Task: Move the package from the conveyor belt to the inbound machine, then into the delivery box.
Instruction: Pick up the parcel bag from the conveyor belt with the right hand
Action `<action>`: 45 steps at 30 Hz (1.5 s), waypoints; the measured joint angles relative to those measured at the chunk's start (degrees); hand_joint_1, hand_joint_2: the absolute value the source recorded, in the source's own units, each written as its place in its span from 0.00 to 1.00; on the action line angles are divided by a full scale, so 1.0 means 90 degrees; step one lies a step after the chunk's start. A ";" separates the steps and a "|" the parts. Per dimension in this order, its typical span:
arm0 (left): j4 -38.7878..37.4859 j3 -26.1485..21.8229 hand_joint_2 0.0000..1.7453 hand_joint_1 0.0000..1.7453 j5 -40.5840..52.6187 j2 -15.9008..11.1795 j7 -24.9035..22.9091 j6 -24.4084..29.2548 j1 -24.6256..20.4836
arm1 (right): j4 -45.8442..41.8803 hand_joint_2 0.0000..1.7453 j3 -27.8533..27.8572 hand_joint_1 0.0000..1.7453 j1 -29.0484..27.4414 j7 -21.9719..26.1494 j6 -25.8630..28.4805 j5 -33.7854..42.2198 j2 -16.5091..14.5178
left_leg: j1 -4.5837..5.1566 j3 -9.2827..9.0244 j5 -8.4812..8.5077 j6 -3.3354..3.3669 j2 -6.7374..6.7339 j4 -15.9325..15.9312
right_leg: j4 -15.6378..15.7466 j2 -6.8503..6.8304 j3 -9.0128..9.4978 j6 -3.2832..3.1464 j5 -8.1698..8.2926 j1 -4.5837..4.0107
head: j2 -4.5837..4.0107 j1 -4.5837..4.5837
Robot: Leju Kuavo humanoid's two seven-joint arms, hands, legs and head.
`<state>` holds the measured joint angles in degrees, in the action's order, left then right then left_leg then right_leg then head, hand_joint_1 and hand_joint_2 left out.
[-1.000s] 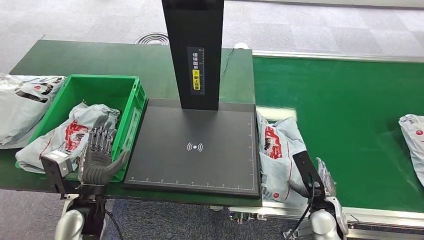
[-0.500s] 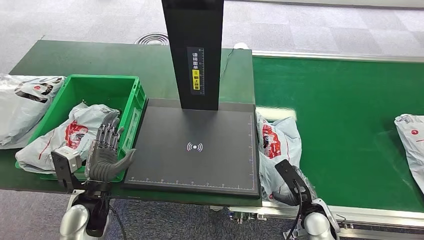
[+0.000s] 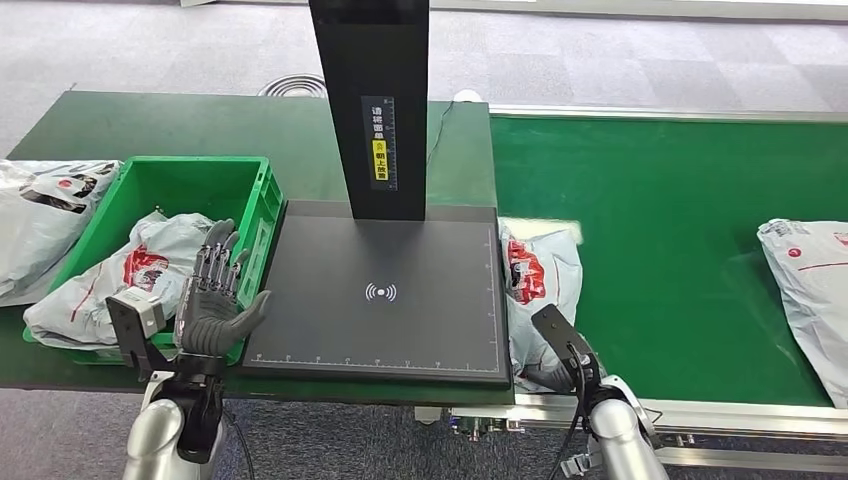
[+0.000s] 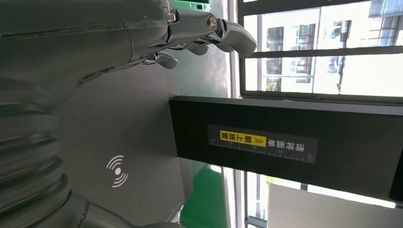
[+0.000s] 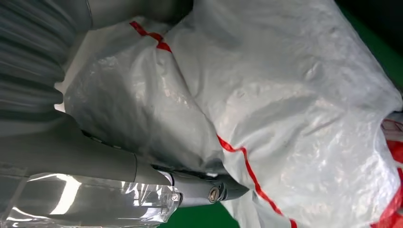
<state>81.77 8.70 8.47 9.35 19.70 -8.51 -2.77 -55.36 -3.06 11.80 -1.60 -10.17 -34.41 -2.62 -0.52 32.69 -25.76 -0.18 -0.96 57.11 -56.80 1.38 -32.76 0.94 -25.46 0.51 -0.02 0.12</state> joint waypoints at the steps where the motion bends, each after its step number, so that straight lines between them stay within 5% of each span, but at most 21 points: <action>1: -0.0008 0.0000 1.00 0.00 -0.0016 -0.0013 0.0002 0.0013 0.0004 | 0.0076 1.00 -0.0013 1.00 0.0051 0.0040 0.0019 0.0025 0.0001 | 0.0000 0.0000 0.0005 -0.0001 -0.0001 0.0000 | 0.0000 0.0001 0.0000 -0.0001 0.0005 -0.0001 | 0.0000 -0.0001; 32: -0.0013 -0.0007 1.00 0.00 -0.0047 -0.0117 0.0016 0.0041 0.0165 | 0.0509 1.00 -0.0179 1.00 0.0376 0.0329 0.0151 0.0371 0.0042 | -0.0037 0.0003 0.0005 -0.0041 0.0002 -0.0003 | -0.0006 -0.0003 -0.0015 -0.0045 -0.0006 -0.0019 | 0.0000 0.0001; 39: -0.0007 -0.0022 1.00 0.00 -0.0045 -0.0123 0.0118 0.0095 0.0248 | 0.0051 1.00 -0.0035 1.00 0.0074 0.1078 -0.0156 0.1750 0.0023 | -0.0037 0.0041 0.0006 -0.0041 0.0005 -0.0003 | -0.0011 -0.0005 -0.0050 -0.0046 -0.0005 -0.0017 | 0.0000 0.0000; 42: 0.0029 -0.0032 1.00 0.00 -0.0044 -0.0126 0.0219 0.0178 0.0330 | -0.0363 1.00 0.0178 1.00 -0.0131 0.1943 -0.0202 0.3109 -0.0089 | -0.0035 0.0071 0.0009 -0.0045 0.0009 -0.0003 | -0.0020 -0.0008 -0.0084 -0.0047 -0.0005 -0.0016 | 0.0000 0.0000; 45: 0.0093 -0.0039 1.00 0.00 -0.0038 -0.0126 0.0348 0.0275 0.0422 | -0.1188 1.00 0.0578 1.00 -0.0210 0.3087 0.0358 0.5132 -0.0429 | -0.0029 0.0098 0.0018 -0.0053 0.0024 -0.0003 | -0.0027 -0.0023 -0.0115 -0.0049 -0.0008 -0.0012 | 0.0000 0.0004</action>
<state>82.60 8.35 8.13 8.22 22.84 -6.03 1.03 -66.05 2.14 9.90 26.18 -6.95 11.78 -6.48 -0.78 33.57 -25.60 -0.65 -0.74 57.08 -57.05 1.18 -33.80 0.50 -25.54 0.41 -0.02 0.15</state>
